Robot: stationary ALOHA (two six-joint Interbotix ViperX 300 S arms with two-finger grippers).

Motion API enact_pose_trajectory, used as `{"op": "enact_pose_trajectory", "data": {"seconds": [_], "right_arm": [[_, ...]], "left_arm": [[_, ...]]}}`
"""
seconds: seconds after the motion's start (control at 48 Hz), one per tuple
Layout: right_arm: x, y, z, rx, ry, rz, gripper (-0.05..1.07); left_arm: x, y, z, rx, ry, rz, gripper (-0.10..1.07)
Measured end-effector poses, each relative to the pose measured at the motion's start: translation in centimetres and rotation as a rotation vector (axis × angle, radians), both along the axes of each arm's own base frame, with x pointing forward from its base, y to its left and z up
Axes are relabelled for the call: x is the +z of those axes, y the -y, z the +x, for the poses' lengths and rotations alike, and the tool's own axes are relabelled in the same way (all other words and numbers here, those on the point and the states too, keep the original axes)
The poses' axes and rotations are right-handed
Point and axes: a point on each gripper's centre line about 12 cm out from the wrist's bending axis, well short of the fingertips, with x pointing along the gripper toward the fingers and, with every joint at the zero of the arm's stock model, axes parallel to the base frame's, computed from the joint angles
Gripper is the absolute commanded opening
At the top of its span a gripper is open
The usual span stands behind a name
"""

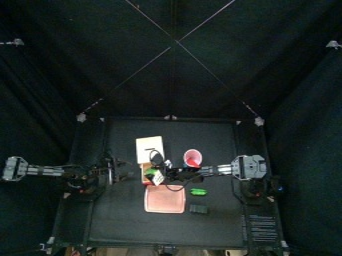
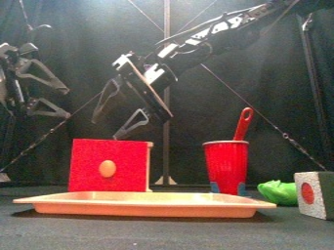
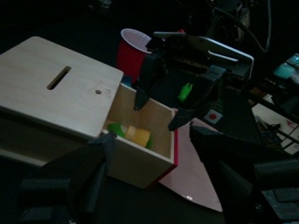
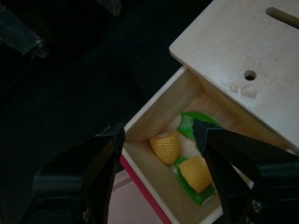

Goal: Put corn bottom in drawer

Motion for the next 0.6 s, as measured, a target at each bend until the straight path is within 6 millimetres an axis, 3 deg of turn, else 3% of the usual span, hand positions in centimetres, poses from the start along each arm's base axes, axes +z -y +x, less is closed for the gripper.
{"op": "enact_pose_trajectory", "data": {"seconds": [0.604], "right_arm": [[0.13, 0.03, 0.04, -0.011, -0.003, 0.001, 0.93]], "left_arm": [[0.51, -0.98, -0.13, 0.060, 0.041, 0.016, 0.99]]}}
